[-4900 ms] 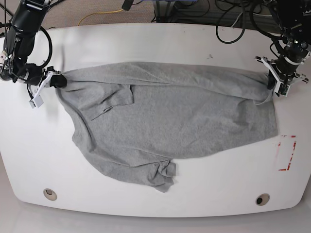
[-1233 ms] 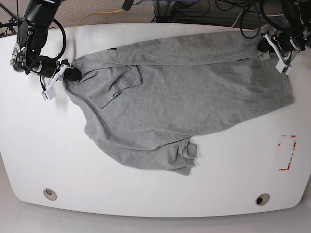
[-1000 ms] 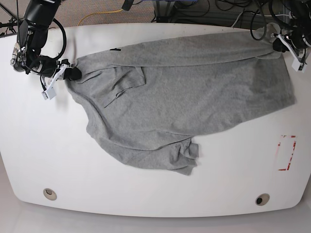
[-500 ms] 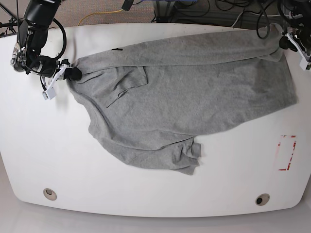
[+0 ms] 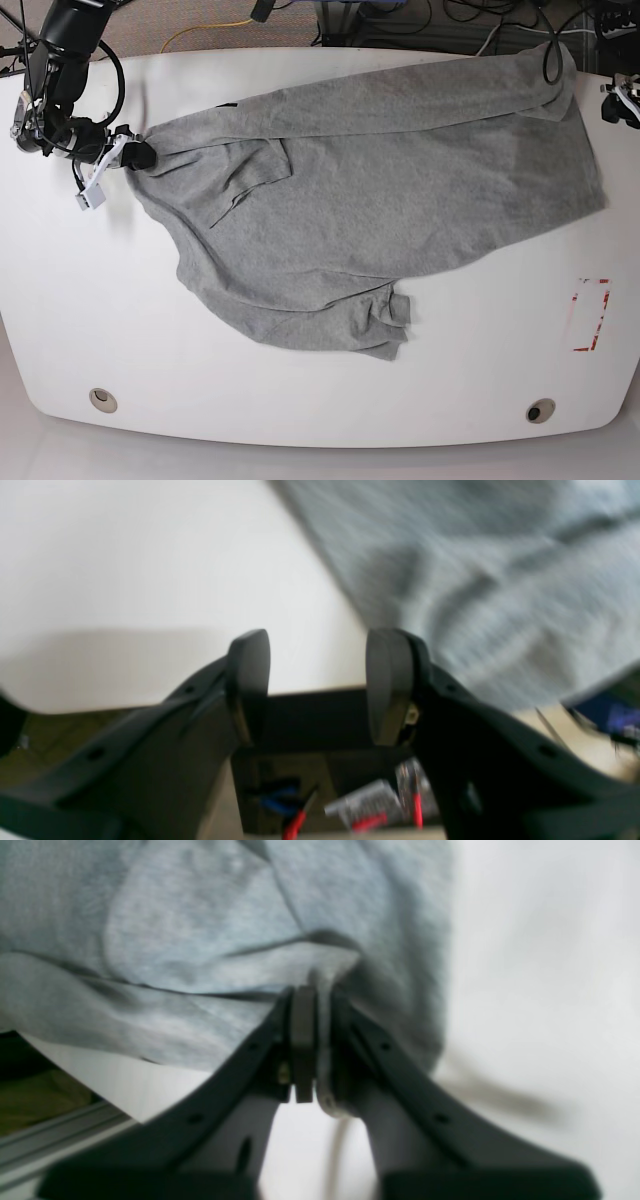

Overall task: Fold the T-shirt properly
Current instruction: 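Hold the shirt edge with both grippers and tug it taut, then drag the right gripper along the shirt edge toward the sleeve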

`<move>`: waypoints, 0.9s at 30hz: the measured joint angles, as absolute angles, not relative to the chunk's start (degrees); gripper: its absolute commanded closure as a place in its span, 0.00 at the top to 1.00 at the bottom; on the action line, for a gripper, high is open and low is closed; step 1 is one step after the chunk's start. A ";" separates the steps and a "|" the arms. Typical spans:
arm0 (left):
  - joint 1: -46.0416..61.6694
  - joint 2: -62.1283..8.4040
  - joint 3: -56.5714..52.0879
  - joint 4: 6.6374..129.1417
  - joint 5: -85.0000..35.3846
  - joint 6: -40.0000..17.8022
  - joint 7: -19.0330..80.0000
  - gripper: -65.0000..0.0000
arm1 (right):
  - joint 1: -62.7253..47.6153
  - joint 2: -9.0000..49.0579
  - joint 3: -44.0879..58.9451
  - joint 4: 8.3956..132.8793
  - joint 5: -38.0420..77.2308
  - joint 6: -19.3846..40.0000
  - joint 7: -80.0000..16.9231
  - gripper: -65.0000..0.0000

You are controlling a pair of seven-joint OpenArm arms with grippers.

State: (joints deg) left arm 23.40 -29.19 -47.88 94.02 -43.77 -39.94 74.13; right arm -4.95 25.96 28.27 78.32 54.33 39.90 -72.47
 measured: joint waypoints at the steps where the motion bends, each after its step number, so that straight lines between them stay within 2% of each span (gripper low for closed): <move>1: 23.14 -29.08 -49.23 94.13 -44.99 -39.92 74.72 0.45 | -5.13 25.71 28.23 79.92 54.33 39.88 -72.62 0.23; 6: 24.01 -29.04 -52.31 95.18 -55.81 -39.90 79.83 0.45 | -6.55 25.61 28.16 85.19 55.31 39.92 -72.23 0.33; 12: 27.11 -26.83 -49.41 102.91 -64.97 -39.92 78.32 0.45 | -6.96 25.30 28.16 87.55 54.68 39.90 -72.62 0.34; 18: 27.73 -21.63 -44.71 105.23 -60.99 -39.94 79.68 0.44 | -7.05 24.32 28.18 89.80 54.41 39.88 -72.62 0.35; 21: 27.29 -20.21 -44.07 105.32 -53.87 -39.94 78.85 0.44 | -6.39 23.81 28.05 91.07 54.28 39.88 -72.55 0.35; 27: 26.96 -15.53 -43.70 105.25 -37.98 -39.94 78.96 0.44 | -3.46 23.81 27.77 91.00 54.22 39.90 -71.99 0.56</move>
State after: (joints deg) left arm 26.96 -15.53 -43.70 105.25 -37.98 -39.94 78.96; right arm -3.46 23.81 27.77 91.00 54.22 39.90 -71.99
